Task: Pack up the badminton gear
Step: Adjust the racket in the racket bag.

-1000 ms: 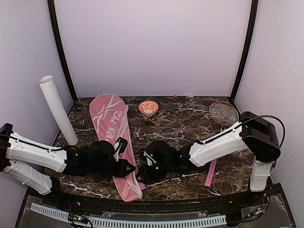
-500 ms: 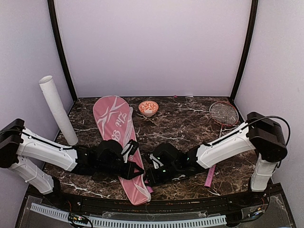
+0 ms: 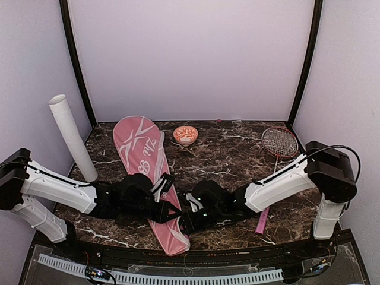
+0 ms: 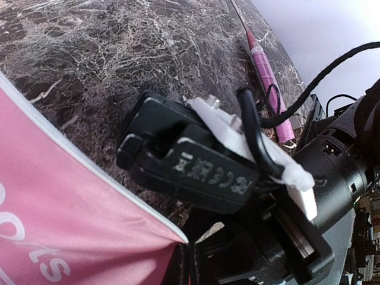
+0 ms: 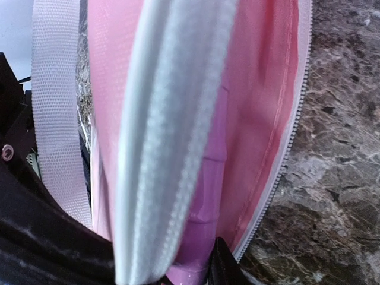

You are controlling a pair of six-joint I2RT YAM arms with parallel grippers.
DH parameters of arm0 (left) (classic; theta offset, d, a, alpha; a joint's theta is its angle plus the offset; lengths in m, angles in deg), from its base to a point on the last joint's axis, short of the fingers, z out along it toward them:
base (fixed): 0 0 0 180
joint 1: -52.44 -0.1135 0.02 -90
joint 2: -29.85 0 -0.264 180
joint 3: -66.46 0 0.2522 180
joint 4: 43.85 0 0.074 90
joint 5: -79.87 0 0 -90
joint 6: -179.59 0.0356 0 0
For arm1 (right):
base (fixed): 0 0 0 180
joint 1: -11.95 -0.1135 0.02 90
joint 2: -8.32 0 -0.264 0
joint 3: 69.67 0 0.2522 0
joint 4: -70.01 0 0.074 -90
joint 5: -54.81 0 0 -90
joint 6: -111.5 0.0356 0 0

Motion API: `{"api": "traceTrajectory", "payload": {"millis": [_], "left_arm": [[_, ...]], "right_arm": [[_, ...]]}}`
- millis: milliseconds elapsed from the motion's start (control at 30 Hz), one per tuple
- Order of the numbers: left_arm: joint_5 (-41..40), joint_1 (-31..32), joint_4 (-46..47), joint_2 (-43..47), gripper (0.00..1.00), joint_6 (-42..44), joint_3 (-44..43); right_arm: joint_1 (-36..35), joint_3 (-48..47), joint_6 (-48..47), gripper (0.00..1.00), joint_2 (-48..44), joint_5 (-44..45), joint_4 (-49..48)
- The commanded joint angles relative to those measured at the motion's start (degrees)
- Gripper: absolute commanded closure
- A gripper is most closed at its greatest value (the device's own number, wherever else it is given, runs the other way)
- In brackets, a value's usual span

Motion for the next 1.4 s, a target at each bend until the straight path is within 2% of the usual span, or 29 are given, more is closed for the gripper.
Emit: {"api": "traceTrajectory", "payload": {"millis": [0, 367, 633, 767, 933, 1233, 1367], "left_arm": [[12.84, 2.17, 6.43, 1.5, 1.0, 0.8, -0.04], [12.39, 2.17, 6.45, 3.49, 1.0, 0.73, 0.43], [11.84, 2.08, 7.6, 3.95, 1.0, -0.22, 2.59], [11.19, 2.01, 6.39, 4.35, 1.0, -0.24, 2.68], [6.62, 1.84, 0.06, 6.04, 1.0, -0.84, 2.59], [2.74, 0.68, -6.25, 10.32, 1.0, -1.84, 4.3], [2.51, 0.59, -7.15, 11.9, 1.0, -1.92, 4.65]], "right_arm": [[1.96, -1.75, -4.67, 0.82, 1.6, 4.69, -18.04], [1.97, -3.82, -5.32, 0.82, 3.75, 5.38, -16.09], [1.97, -4.35, -6.55, 0.81, 1.47, 4.34, -16.36], [1.99, -3.95, -5.82, 0.77, 2.11, 4.46, -16.84], [1.99, -1.04, -4.59, 0.64, -1.26, 8.05, -15.29], [1.97, 3.0, -5.32, 0.52, -11.55, 13.38, -1.38], [2.12, 3.25, -4.29, 0.47, -14.53, 18.43, 5.33]]}}
